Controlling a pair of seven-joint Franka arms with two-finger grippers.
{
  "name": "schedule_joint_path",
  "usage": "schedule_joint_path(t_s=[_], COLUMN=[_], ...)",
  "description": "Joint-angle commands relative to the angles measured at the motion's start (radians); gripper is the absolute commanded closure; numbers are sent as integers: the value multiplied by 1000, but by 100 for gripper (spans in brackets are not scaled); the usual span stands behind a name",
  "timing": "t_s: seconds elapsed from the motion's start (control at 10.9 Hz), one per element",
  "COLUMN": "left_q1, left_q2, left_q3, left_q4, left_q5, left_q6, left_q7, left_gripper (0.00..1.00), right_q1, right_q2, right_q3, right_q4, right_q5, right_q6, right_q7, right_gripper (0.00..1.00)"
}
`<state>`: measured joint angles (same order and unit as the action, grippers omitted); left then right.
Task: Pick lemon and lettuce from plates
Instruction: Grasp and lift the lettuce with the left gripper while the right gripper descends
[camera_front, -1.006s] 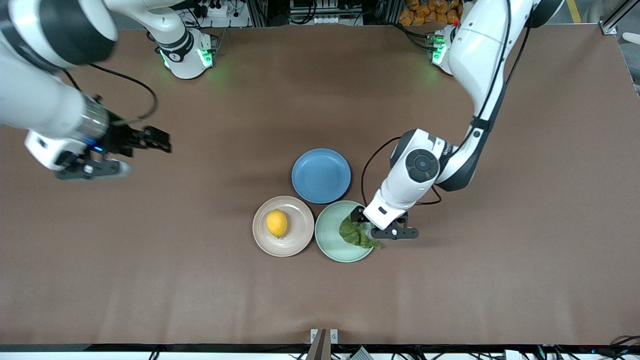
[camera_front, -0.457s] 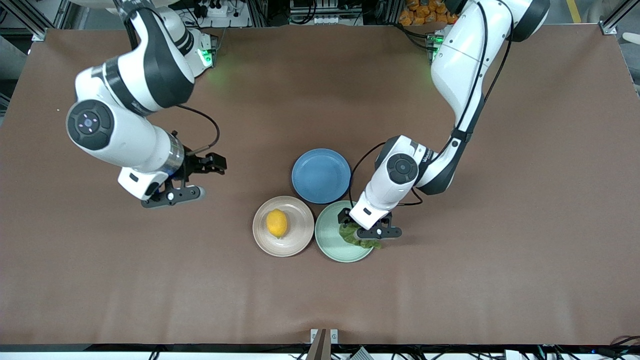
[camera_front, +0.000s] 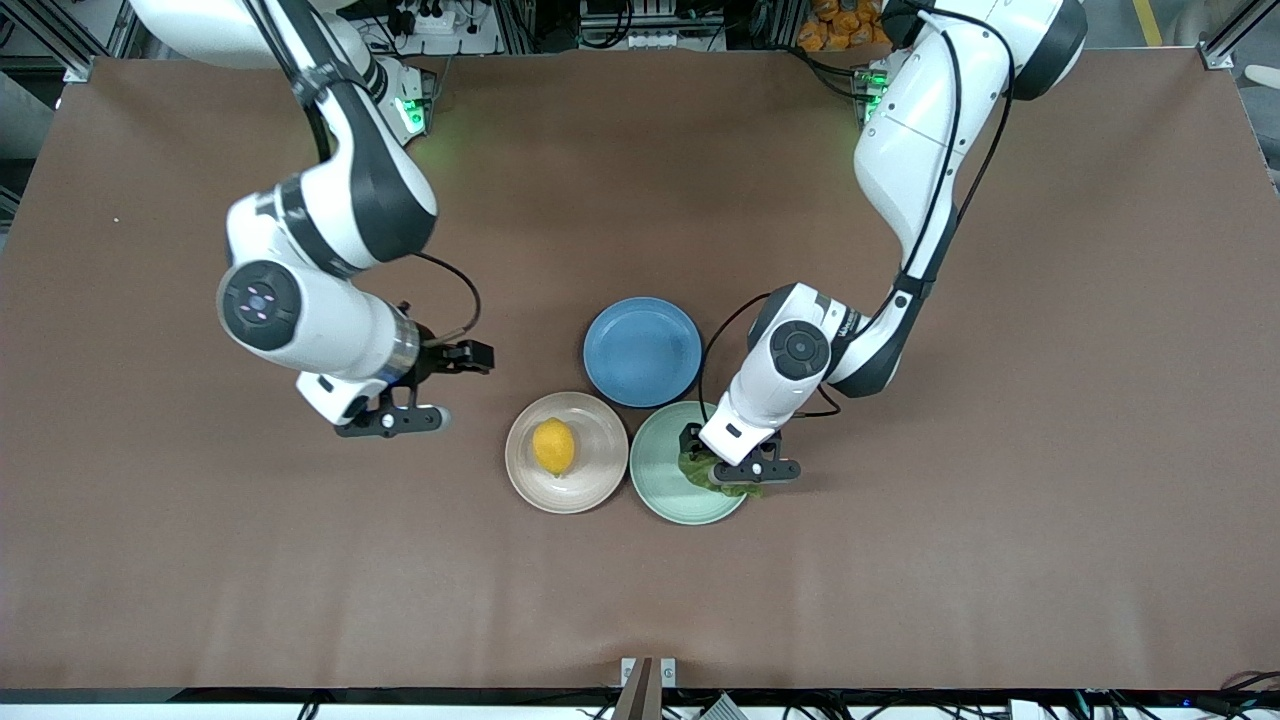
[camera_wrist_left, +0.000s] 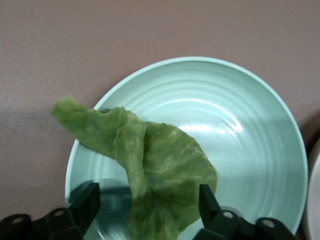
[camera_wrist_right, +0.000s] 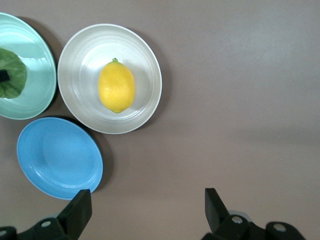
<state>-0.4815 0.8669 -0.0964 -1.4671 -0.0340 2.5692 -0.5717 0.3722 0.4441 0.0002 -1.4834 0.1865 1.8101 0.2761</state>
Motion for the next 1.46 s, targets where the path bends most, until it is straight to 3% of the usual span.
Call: schedule_joint_path(t_s=[0.0,0.18,0.27,0.64,1.37], left_q1=[-45,-46,-45,-46,39], left_q2=[23,21,18,-5,-230], left_q3=[49,49,47,47,47], left_q4=[33,33,31,28,8], left_q5=[-4,25,31,31,34], left_q6=[13,13,11,11,-191], left_q7=[-10,-10,-11,-14,-83], left_gripper=[46,91,100,100,100], right_q1=[14,30,31,57,111], right_q2=[74,105,120,203,310], right_q3=[-5,-5,-5,-5,-6], right_q4=[32,32,35,43,52], right_q5=[21,60,65,152,151], right_q6=[24,69,101,249,398], right_q7=[95,148,184,244,293], right_gripper=[0,0,0,0,0])
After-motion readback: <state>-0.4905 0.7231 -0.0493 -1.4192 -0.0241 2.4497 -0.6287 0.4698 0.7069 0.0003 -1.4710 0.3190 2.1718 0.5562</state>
